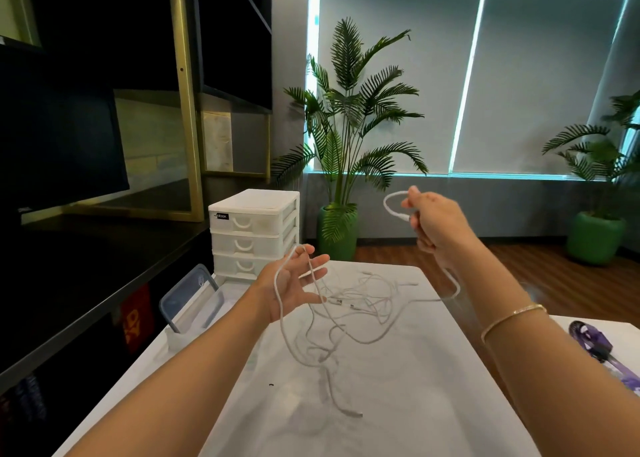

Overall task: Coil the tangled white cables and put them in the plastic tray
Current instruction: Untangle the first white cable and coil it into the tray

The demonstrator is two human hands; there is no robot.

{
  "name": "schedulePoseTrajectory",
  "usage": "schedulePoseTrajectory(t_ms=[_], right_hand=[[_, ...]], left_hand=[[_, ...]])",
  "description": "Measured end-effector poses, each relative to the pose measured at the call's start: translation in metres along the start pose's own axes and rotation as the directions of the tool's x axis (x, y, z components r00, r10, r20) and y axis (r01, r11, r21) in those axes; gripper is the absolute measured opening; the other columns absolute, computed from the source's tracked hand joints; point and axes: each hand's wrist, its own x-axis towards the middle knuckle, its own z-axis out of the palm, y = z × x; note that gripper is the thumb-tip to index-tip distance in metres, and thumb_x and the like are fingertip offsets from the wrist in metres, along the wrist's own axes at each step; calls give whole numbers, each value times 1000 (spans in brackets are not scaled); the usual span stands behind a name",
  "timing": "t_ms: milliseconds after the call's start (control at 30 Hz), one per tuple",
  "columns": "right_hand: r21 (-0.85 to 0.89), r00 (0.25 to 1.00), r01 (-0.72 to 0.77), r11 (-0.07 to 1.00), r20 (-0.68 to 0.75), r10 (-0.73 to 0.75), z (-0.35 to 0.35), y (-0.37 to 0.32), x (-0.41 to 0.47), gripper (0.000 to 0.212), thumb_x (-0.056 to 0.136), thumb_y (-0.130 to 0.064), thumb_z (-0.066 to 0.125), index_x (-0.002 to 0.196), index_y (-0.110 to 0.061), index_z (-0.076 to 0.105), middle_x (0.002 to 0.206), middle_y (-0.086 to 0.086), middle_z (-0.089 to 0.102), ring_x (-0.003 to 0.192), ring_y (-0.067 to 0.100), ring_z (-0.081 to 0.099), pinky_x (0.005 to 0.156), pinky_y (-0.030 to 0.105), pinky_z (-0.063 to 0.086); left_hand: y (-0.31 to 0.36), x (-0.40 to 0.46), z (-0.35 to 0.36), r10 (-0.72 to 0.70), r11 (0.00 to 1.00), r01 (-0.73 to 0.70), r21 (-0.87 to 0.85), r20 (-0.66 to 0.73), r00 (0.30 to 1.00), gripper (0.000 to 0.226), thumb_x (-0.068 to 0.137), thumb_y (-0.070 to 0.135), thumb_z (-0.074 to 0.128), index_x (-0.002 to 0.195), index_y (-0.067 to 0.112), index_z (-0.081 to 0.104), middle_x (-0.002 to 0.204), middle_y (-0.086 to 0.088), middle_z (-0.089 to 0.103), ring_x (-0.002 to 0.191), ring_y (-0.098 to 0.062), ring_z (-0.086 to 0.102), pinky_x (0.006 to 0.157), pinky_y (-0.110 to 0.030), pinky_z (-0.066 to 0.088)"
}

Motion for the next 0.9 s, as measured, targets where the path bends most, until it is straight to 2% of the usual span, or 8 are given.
schedulePoseTrajectory(t_ms=[167,267,367,467,633,733,800,900], right_hand=[[60,989,134,989,-75,-129,-6,-33,1,29,96,-38,44,79,-19,58,52,0,39,40,10,26,41,19,20],[76,975,207,975,-100,-199,-4,-45,1,29,95,-40,44,80,-20,58,55,0,39,40,10,26,41,20,21],[76,961,252,965,-135,-240,1,-50,2,29,94,-42,45,77,-22,58,55,1,38,37,9,26,39,17,22],[76,954,274,959,-150,-261,5,-49,2,28,94,-43,46,77,-23,59,56,1,39,38,10,27,37,18,23],[81,951,282,956,-157,-267,7,-44,1,28,95,-40,46,77,-24,59,54,-1,39,41,10,26,38,19,23],[47,947,289,956,-158,-278,4,-38,1,28,94,-40,47,74,-24,59,53,-2,37,41,11,24,39,19,21],[17,942,294,956,-175,-286,0,-33,2,28,93,-40,49,73,-25,61,54,-2,37,44,12,24,41,20,21],[-48,937,288,956,-194,-292,-7,-25,5,27,92,-42,49,74,-27,62,58,-6,42,47,11,29,40,19,25]], left_hand=[[-5,-4,3,-127,958,119,261,14,992,25,95,13,41,82,6,62,99,-15,67,98,-31,60,94,-55,43],[-15,-7,7,-140,836,121,535,-4,990,28,88,5,39,66,6,57,93,-13,66,93,-27,61,90,-42,45],[-22,-8,11,-175,478,69,875,19,984,32,90,1,37,72,4,63,111,-15,66,105,-29,61,98,-37,43],[-25,-9,21,-153,96,-27,995,42,987,39,96,22,38,96,3,72,119,-9,65,101,-24,60,89,-29,42],[-45,-5,35,-223,-373,-83,924,-2,975,59,74,66,60,60,9,55,76,-5,61,73,-18,51,66,-29,38],[-50,0,26,-260,-341,-52,939,-41,965,40,73,41,76,85,5,65,84,-5,65,75,-19,53,65,-27,43],[-47,2,17,-299,-177,33,984,-85,950,43,73,22,79,108,2,65,101,-11,68,73,-18,57,62,-23,48],[-38,1,9,-315,84,115,990,-84,946,45,74,9,78,116,8,62,104,-8,64,80,-16,60,71,-20,52]])
